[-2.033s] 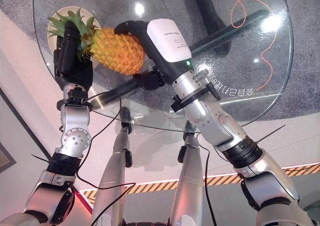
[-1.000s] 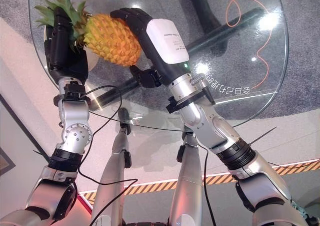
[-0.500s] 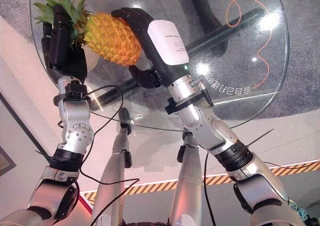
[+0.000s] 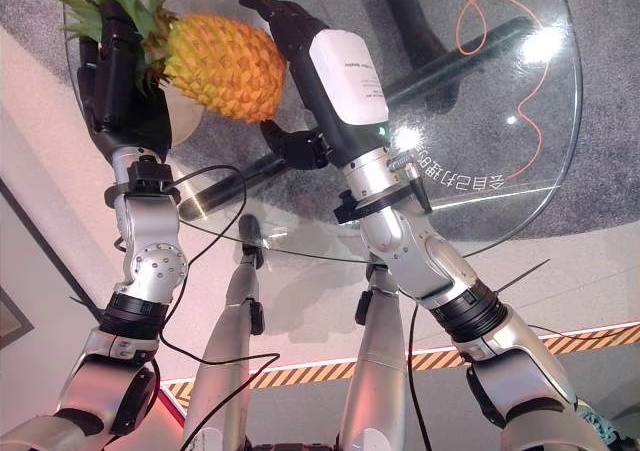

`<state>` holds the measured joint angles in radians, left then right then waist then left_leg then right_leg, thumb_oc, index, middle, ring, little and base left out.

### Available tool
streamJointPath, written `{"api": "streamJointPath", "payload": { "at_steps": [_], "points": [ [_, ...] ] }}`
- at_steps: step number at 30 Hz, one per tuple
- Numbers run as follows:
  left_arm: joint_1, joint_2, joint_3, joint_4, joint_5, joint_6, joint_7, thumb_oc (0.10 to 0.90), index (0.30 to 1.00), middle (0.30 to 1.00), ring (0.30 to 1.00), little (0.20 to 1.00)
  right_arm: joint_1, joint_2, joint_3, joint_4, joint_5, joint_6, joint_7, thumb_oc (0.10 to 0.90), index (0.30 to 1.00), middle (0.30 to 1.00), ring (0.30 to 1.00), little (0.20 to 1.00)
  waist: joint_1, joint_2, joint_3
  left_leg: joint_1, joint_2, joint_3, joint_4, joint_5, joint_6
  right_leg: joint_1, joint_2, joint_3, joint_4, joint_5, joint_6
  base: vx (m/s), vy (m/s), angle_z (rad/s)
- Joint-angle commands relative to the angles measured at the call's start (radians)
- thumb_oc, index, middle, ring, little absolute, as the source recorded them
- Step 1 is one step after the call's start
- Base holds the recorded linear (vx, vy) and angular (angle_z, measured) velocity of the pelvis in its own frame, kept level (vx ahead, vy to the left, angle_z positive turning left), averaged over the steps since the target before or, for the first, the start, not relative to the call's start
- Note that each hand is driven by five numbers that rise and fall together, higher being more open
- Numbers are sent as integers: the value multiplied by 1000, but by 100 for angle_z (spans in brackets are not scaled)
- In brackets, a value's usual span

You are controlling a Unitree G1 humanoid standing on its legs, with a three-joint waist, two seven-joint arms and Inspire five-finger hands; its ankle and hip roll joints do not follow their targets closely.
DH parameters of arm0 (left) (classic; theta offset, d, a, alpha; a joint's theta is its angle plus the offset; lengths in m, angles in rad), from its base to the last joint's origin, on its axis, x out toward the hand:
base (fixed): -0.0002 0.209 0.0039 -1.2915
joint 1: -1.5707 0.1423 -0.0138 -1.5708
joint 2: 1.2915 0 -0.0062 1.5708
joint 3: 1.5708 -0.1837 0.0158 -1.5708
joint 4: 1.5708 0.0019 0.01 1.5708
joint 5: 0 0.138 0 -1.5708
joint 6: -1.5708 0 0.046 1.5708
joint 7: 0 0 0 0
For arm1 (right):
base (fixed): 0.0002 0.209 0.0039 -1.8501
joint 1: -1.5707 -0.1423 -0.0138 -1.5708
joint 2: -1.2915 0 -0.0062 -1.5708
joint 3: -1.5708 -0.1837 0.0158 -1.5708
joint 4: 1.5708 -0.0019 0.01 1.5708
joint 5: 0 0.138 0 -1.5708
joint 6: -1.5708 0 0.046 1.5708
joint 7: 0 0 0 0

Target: Pick up the fruit to the plate

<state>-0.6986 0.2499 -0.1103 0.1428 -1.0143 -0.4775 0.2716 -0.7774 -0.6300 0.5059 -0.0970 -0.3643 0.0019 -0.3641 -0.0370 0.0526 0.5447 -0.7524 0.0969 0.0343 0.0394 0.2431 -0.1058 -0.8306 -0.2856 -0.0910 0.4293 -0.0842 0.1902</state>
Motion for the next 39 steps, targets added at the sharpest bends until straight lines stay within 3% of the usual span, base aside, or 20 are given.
{"api": "streamJointPath", "payload": {
  "at_steps": [1, 9, 20, 32, 39],
  "points": [
    [-108, 50, 22, -71, 85, -123, -28, 100, 300, 300, 300, 200, -118, 4, -154, -89, -50, -53, -125, 800, 900, 900, 900, 900, 20, -53, -25, 22, 25, -24, 89, -119, -32, 96, 22, -44, -240, 203, 9, 0, 0, 0],
    [-112, 52, 42, -60, 92, -154, -4, 100, 300, 300, 300, 200, -118, 1, -162, -79, -50, -56, -131, 800, 900, 900, 900, 900, 21, -54, -25, 20, 24, -24, 92, -121, -32, 93, 22, -44, -238, 201, 8, 0, 0, 0],
    [-133, 32, 75, -73, 137, -289, 66, 100, 300, 300, 300, 200, -125, 12, -164, -57, -54, -59, -135, 800, 900, 900, 900, 900, 21, -55, -25, 17, 23, -26, 92, -123, -33, 90, 24, -43, -237, 197, 4, 0, 0, 0],
    [-159, 35, 97, -58, 358, -336, 255, 100, 300, 300, 300, 200, -121, 11, -173, -12, -16, -6, -199, 800, 900, 900, 900, 900, 16, -63, -25, 19, 25, -25, 89, -124, -36, 92, 30, -35, -241, 195, -1, 0, 0, 0],
    [-193, 84, 116, 18, 516, -366, 375, 100, 300, 300, 300, 200, -67, 4, -225, 95, 43, 7, -329, 800, 900, 900, 900, 900, 1, -66, -25, 15, 31, -19, 92, -128, -39, 81, 35, -29, -236, 193, -1, 0, 0, 0]
  ]
}}
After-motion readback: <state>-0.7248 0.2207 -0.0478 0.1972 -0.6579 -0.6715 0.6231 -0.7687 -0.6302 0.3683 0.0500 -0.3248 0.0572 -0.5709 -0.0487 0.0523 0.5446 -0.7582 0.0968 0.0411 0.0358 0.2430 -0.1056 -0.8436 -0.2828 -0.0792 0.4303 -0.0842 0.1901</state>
